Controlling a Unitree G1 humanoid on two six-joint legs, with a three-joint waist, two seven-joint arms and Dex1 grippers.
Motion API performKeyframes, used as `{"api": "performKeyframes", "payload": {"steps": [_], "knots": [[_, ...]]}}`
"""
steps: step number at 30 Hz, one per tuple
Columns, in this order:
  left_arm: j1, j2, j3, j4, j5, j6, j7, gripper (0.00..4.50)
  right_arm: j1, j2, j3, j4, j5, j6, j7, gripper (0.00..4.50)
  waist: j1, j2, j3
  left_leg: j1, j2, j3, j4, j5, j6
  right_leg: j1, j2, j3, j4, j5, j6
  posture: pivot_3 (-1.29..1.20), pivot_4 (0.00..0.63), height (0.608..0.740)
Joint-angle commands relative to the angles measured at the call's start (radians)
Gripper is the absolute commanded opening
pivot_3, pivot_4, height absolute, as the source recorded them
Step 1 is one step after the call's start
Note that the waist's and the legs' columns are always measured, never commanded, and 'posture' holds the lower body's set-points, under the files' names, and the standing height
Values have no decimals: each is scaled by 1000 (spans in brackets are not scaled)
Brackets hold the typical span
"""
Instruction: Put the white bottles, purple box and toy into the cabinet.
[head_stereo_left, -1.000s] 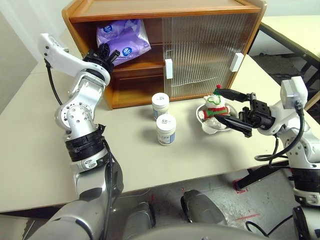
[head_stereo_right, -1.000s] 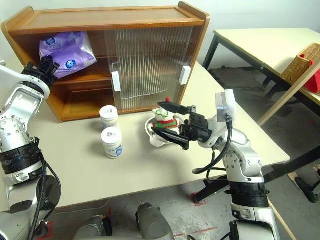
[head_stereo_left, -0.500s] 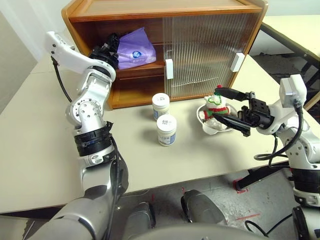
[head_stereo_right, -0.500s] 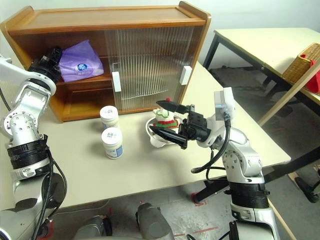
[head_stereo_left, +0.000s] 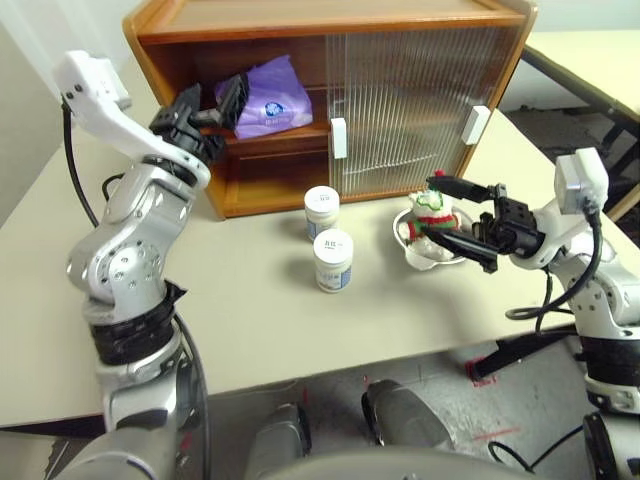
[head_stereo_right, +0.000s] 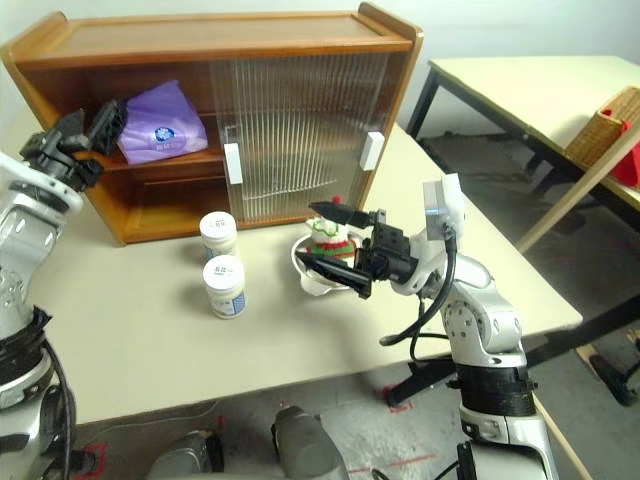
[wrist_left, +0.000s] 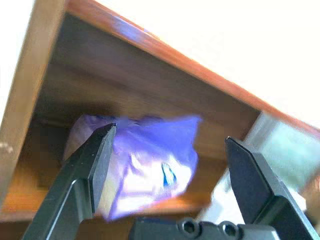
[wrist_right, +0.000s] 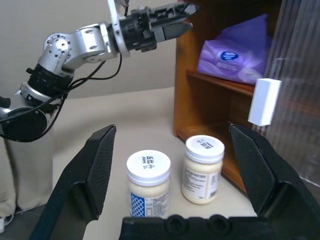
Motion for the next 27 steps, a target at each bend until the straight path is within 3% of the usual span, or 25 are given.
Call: {"api": "performKeyframes", "payload": {"steps": [1, 5, 12, 14, 27], "knots": [[59, 74, -65, -37, 56, -10, -120, 3871, -7, -3, 13, 2, -8, 4, 14, 4500, 6, 0, 0, 0, 1, -2, 0, -1, -2, 0, -1, 1, 0, 2, -4, -281, 75, 740], [74, 103, -152, -16, 145, -63, -206, 2467, -10, 1, 17, 12, -9, -2, 20, 4500, 20, 1, 0, 0, 3, -12, 0, -9, -16, -4, -4, 0, -1, 2, -12, -281, 77, 740], [22, 59, -237, 129, 305, -155, -244, 29, 21, 5, 17, -1, -6, -9, 29, 4500, 35, 1, 0, -4, 4, -14, -1, -8, -14, -2, -8, -2, 0, 2, -13, -302, 81, 740], [-3, 39, -238, 174, 328, -164, -242, 29, 36, 6, 11, -2, -5, -15, 32, 4500, 35, 1, 0, -7, 5, -14, -1, -2, -4, -4, -8, -2, 0, 1, -13, -306, 81, 740], [-163, -33, -242, 495, 466, -324, -324, 29, 84, 37, 17, -17, -5, -43, 23, 4500, 31, 1, 0, -8, 6, -15, -2, -2, -2, -5, -6, -2, -1, -1, -11, -327, 77, 740]]}}
